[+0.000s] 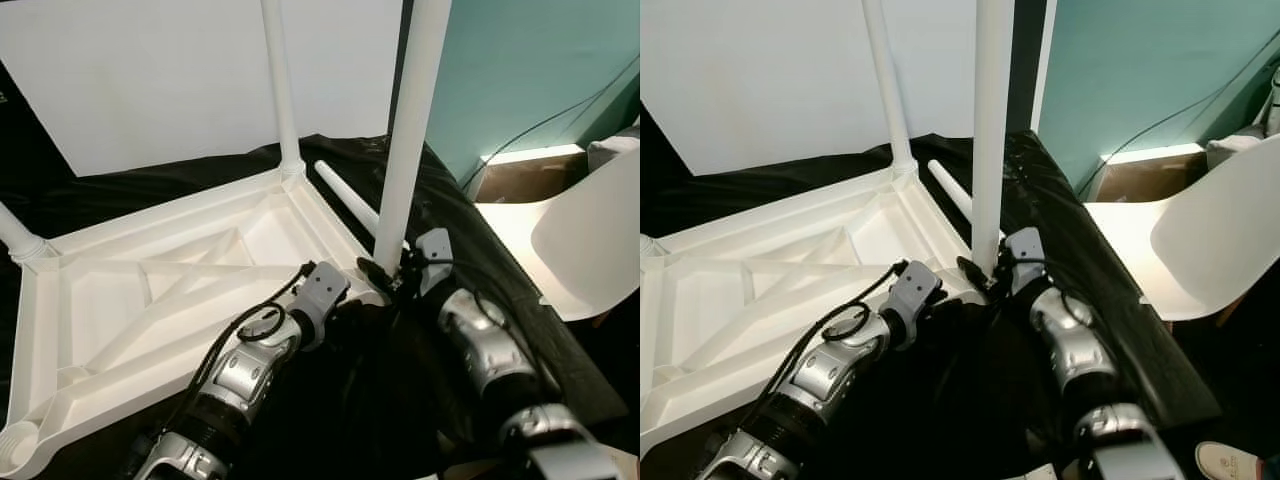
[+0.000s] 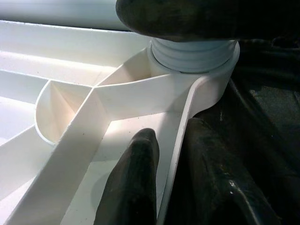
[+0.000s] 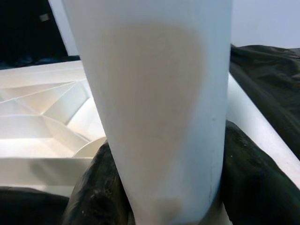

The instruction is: Building children table

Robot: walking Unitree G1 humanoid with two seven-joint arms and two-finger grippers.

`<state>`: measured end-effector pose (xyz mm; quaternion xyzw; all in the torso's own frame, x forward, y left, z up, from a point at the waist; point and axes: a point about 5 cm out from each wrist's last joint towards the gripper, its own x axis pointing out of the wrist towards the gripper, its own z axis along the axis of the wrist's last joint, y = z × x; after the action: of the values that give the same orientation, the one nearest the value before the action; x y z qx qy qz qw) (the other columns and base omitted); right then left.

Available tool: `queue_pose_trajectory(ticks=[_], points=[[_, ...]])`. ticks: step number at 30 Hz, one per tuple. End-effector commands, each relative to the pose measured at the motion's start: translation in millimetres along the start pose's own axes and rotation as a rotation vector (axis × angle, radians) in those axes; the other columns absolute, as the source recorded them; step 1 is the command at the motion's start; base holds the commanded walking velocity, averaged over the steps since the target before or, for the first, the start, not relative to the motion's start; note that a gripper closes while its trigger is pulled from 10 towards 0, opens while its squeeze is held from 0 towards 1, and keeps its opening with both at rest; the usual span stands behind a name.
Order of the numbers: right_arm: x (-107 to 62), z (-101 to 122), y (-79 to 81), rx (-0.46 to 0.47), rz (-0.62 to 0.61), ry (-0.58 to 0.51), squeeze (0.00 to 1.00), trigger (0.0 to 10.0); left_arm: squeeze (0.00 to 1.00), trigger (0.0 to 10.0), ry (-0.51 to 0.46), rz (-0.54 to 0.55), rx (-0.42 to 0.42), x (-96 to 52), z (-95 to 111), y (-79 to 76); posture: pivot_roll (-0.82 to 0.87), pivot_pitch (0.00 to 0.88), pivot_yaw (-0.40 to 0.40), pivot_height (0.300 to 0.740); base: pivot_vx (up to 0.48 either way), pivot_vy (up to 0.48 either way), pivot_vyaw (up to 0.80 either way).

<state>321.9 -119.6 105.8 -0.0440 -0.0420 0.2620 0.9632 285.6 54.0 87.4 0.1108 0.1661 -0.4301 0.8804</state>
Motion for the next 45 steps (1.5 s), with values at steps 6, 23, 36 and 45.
queue_pose_trajectory(ticks=[6, 23, 36, 45], points=[[-12.1, -23.7, 1.9, 0.094, -0.2, 0.086, 0.0, 0.0, 0.0, 10.0, 0.179, -0.098, -0.061, -4.5, -39.4, -7.9, 0.09, 0.0, 0.035, 0.74, 0.0, 0.0, 0.0], [-7.3, -17.8, -5.6, 0.047, -0.421, 0.061, 0.18, 10.0, 0.0, 10.0, 0.181, -0.105, -0.046, -5.3, -38.3, -7.1, 0.09, 0.0, 0.033, 0.74, 0.0, 0.0, 0.0], [2.9, -4.5, 1.5, -0.032, -0.094, 0.017, 0.0, 10.0, 0.0, 10.0, 0.181, -0.114, -0.047, -3.4, -39.2, -10.3, 0.08, 0.0, 0.023, 0.74, 0.0, 0.0, 0.0], [3.2, -3.7, -15.4, -0.038, -0.053, 0.061, 0.0, 10.0, 0.0, 10.0, 0.182, -0.11, -0.052, -4.4, -40.0, -11.7, 0.08, 0.0, 0.018, 0.74, 0.0, 0.0, 0.0]])
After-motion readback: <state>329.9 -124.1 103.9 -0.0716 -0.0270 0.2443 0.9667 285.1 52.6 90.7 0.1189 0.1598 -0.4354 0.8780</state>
